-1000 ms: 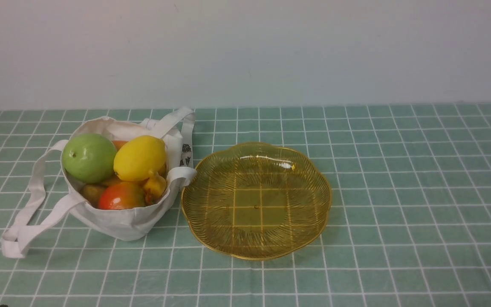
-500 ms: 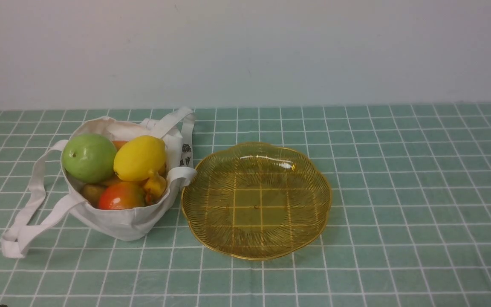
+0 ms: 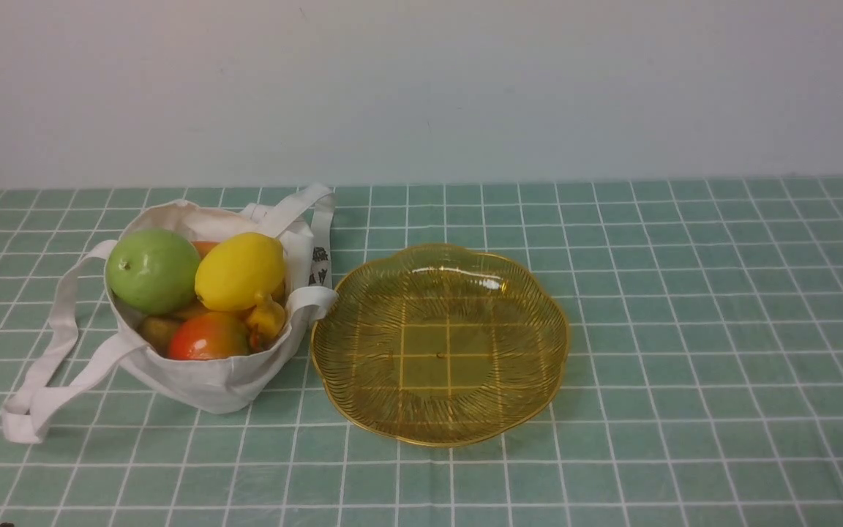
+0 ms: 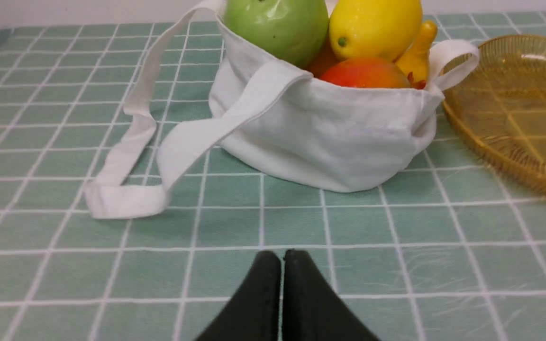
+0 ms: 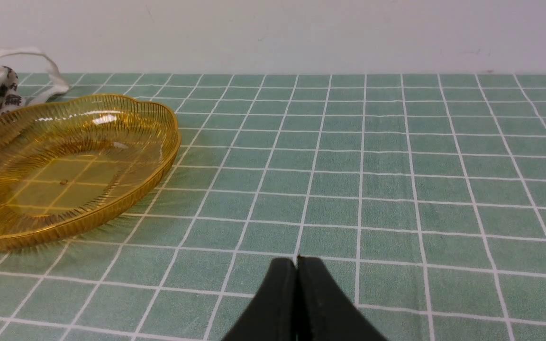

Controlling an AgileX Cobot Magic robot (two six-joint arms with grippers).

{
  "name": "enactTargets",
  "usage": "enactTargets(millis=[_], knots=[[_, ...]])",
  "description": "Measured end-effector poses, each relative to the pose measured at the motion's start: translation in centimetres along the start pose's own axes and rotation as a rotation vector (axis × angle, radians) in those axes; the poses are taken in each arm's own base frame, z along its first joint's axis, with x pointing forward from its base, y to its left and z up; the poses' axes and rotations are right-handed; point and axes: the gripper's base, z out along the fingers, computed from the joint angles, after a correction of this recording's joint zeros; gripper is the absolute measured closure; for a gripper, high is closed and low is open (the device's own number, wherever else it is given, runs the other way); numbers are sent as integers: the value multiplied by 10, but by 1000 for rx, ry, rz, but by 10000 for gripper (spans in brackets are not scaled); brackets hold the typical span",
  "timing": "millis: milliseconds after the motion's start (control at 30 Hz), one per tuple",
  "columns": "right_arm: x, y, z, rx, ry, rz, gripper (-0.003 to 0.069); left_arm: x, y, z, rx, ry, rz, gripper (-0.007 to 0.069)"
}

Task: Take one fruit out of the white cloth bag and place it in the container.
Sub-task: 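Reach into the white bag and grasp the apple with the left gripper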

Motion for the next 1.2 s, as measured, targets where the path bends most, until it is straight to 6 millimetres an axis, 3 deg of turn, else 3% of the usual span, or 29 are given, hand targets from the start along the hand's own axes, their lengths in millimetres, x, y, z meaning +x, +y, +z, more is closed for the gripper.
enactTargets(millis=[233, 467, 567, 767, 867, 1000, 1033, 1100, 1200], knots=[[0, 0, 0, 0, 0, 0, 674, -4, -15, -1, 178, 11, -694, 632], [0, 0, 0, 0, 0, 0, 674, -12, -18, -2, 241, -40, -879, 632], [0, 0, 0, 0, 0, 0, 674, -17, -19, -5, 260, -44, -864, 632], [0, 0, 0, 0, 0, 0, 674, -67, -30, -26, 322, -53, -691, 632], [0, 0, 0, 0, 0, 0, 674, -91, -37, -20, 286, 130, -547, 632], [0, 0, 0, 0, 0, 0, 674, -121, -39, 7, 188, 564, -299, 632], [0, 0, 0, 0, 0, 0, 674, -121, -39, 7, 188, 564, -299, 632], [0, 0, 0, 0, 0, 0, 674, -141, -34, 34, 124, 759, -153, 632], [0, 0, 0, 0, 0, 0, 674, -170, -31, 69, 93, 848, -56, 631]])
